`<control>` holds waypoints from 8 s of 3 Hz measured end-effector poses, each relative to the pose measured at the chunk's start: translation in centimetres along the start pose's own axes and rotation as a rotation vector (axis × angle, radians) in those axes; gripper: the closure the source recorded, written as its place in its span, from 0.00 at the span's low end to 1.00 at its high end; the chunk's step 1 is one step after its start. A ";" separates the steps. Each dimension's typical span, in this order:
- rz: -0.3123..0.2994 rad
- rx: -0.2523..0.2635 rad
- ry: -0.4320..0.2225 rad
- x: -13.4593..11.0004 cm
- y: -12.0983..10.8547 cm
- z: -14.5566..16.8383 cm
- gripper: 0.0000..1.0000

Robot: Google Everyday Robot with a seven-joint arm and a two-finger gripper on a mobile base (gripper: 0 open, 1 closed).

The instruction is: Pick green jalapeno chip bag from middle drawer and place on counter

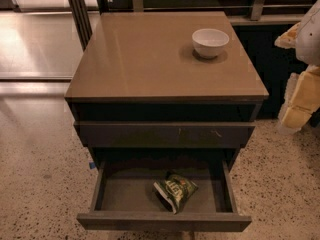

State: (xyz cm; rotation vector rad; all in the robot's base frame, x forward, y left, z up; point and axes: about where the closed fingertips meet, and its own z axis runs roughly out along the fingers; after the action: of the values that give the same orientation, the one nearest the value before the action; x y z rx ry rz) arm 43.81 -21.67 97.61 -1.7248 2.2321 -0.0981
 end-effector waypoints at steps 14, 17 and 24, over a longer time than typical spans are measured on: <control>0.656 -0.280 -0.426 1.6 9.7 39.0 0.00; 0.662 -0.308 -0.440 1.1 10.1 40.4 0.00; 0.683 -0.401 -0.473 -7.1 9.8 57.1 0.00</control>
Offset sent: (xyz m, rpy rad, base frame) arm 0.0090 -0.0126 -0.0404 0.1677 -0.1282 -0.0738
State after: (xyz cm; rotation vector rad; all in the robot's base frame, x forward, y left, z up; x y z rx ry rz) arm 52.73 -4.38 42.60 -0.8911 2.4086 0.8599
